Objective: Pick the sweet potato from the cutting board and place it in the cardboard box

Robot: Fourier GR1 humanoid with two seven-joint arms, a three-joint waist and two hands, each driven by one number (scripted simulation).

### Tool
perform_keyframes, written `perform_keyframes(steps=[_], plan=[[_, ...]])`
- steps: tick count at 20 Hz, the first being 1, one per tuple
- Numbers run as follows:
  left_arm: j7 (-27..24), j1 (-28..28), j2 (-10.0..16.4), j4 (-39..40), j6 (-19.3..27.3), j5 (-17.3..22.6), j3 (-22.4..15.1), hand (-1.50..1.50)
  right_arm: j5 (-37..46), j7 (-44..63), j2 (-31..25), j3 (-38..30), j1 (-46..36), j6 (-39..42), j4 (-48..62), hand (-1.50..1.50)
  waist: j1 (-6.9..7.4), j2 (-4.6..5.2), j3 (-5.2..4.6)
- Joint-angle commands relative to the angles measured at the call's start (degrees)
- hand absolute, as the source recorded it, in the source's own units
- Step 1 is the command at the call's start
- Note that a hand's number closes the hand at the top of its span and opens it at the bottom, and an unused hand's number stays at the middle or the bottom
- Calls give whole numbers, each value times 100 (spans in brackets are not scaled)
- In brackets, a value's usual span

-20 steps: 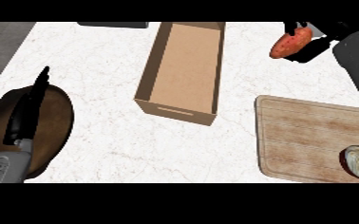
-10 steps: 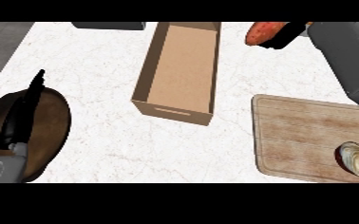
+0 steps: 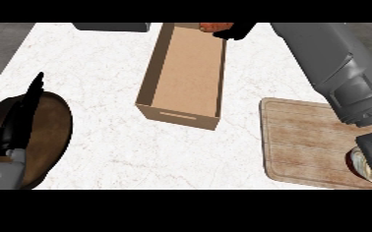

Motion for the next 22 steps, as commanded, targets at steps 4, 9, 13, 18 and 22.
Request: perform_keyframes(steps=[4,9,13,18,22], plan=[[95,-303,-162,42,12,-102,-90,0,-51,742,795,-178,-272,-167,319,150,108,71,-1],[125,-148,-179,9,88,-185,-37,0,-15,1215,1389,-213,-282,-539,361,150,64,42,-1],[113,-248,-138,-35,-77,-111,-35,0,212,1130,1451,-62,-215,-832,577,150,235,126,-4],[159,-509,-230,125,-30,-220,-107,0,140,1907,1666,-116,-221,-878,816,-150,281,135,-8],[69,-417,-206,-56,-162,-248,-221,0,-24,2142,1671,-238,-102,-727,858,-150,502,172,-7]])
